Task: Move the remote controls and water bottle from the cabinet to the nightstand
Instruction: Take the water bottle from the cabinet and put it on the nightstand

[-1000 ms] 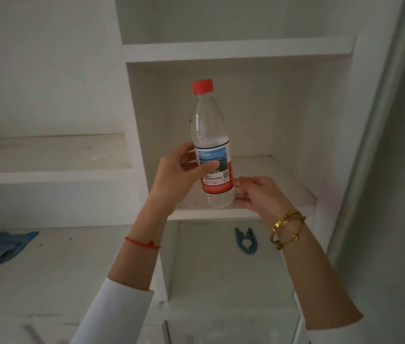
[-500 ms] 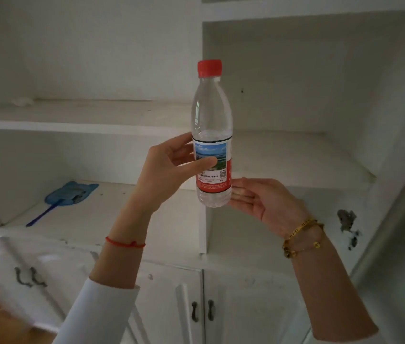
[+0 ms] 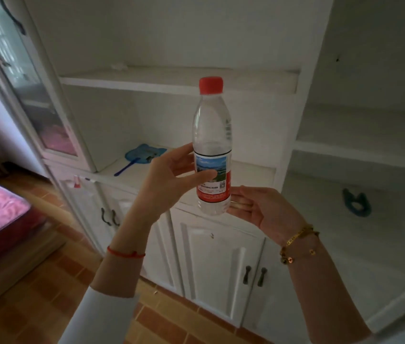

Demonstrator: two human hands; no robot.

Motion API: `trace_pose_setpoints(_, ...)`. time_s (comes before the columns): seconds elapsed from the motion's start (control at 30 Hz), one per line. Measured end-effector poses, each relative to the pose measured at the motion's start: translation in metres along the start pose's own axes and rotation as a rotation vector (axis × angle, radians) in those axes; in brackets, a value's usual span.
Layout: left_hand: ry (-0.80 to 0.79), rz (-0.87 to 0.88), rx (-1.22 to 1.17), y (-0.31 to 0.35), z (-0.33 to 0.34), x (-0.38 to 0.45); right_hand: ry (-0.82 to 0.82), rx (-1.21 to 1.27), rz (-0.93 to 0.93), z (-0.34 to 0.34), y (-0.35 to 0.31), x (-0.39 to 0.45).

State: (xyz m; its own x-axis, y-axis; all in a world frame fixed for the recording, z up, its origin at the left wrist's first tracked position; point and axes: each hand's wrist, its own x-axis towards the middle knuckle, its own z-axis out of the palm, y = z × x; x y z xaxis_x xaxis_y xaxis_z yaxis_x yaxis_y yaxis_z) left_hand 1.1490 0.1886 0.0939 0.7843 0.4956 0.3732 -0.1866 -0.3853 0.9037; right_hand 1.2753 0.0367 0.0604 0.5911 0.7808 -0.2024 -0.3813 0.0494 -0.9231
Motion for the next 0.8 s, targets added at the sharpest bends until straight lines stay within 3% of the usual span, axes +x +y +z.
trace_pose_setpoints(0.4,0.185,-0.078,0.086,-0.024,-0.102,-0.098,-0.174,-0.001,0.145,0.105,0.073,0.006)
trace_pose_setpoints(0.8,0.503,-0.258,0.145,-0.053,-0.141,-0.198,-0.410,-0.069,0.432,0.167,0.148,0.020)
